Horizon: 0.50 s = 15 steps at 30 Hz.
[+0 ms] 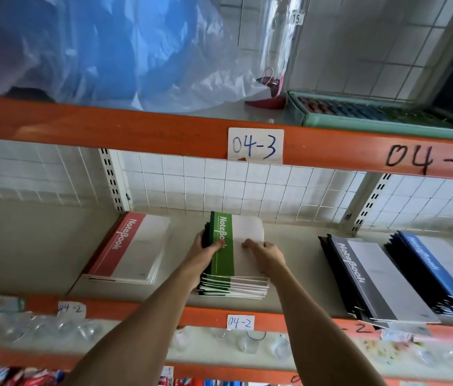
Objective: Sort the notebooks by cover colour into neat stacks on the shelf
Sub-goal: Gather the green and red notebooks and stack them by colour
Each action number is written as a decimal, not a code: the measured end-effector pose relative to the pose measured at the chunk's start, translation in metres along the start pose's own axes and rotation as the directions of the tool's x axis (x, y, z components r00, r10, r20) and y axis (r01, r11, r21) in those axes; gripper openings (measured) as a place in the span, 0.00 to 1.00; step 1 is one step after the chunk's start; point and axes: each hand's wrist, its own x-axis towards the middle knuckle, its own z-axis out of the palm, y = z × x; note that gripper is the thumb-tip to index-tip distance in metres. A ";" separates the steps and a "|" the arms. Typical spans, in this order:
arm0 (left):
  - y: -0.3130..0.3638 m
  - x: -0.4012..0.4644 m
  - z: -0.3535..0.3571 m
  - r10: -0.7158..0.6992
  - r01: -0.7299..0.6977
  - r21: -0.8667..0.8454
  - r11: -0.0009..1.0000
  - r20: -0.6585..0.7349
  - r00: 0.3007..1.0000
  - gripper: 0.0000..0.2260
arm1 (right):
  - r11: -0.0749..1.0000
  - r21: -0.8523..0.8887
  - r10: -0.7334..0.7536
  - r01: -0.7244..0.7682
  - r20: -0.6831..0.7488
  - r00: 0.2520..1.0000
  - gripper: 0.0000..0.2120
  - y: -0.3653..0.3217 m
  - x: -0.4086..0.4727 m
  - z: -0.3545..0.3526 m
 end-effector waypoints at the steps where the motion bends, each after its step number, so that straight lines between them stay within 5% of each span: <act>1: -0.001 -0.004 -0.001 -0.006 0.006 0.008 1.000 0.006 1.000 0.29 | 1.000 0.001 0.003 -0.003 -0.002 1.000 0.21 0.001 -0.003 0.002; 8: -0.006 -0.031 -0.007 0.017 -0.019 0.037 0.999 0.069 0.997 0.24 | 1.000 0.006 -0.007 0.007 -0.012 1.000 0.16 0.012 -0.020 0.009; 12: -0.008 -0.033 -0.009 0.041 -0.052 0.097 0.994 0.114 0.993 0.23 | 0.999 -0.029 -0.042 0.042 -0.008 0.999 0.19 0.015 -0.029 0.015; 15: -0.006 -0.033 -0.012 0.018 -0.031 0.089 0.996 0.139 0.990 0.20 | 0.993 0.121 0.007 -0.016 0.074 0.997 0.26 0.018 -0.031 0.014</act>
